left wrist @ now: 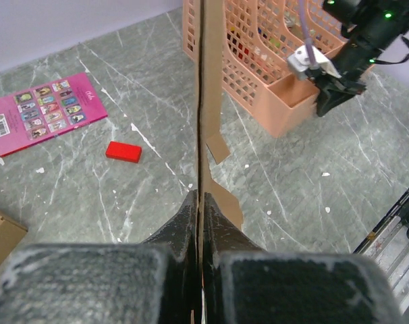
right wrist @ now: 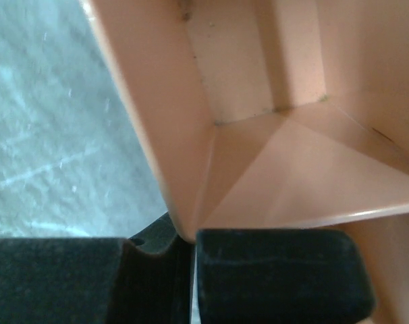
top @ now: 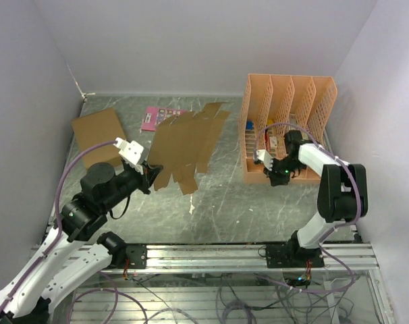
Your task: Fold the paper box
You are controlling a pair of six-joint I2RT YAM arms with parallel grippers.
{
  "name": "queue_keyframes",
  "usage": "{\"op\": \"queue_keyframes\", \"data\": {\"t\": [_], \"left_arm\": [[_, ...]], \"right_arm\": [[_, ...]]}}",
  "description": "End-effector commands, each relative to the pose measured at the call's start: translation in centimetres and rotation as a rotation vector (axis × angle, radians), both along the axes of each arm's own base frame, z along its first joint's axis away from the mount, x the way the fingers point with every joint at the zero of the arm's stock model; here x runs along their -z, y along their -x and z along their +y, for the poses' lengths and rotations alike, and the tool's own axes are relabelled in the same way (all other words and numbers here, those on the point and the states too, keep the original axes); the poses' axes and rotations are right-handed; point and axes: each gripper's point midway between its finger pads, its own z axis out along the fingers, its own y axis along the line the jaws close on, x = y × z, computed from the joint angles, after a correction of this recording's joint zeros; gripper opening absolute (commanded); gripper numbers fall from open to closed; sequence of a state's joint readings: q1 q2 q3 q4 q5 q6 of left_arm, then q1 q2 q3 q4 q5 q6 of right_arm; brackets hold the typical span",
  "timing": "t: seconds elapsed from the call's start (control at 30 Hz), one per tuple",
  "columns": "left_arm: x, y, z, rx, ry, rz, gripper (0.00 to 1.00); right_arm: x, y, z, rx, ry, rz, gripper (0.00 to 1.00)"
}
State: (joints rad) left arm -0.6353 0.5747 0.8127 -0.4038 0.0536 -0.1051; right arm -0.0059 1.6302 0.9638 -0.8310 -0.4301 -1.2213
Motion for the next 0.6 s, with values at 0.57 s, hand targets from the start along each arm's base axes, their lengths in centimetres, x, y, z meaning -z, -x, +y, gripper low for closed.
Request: {"op": "queue_keyframes", "data": {"t": [0.57], "left_arm": [[-2.7,1.1,1.8,-0.051,0.048,-0.047,0.07]], "right_arm": [[-2.4,-12.4,15.7,-0.1,-0.109,-0.078,0.0]]}}
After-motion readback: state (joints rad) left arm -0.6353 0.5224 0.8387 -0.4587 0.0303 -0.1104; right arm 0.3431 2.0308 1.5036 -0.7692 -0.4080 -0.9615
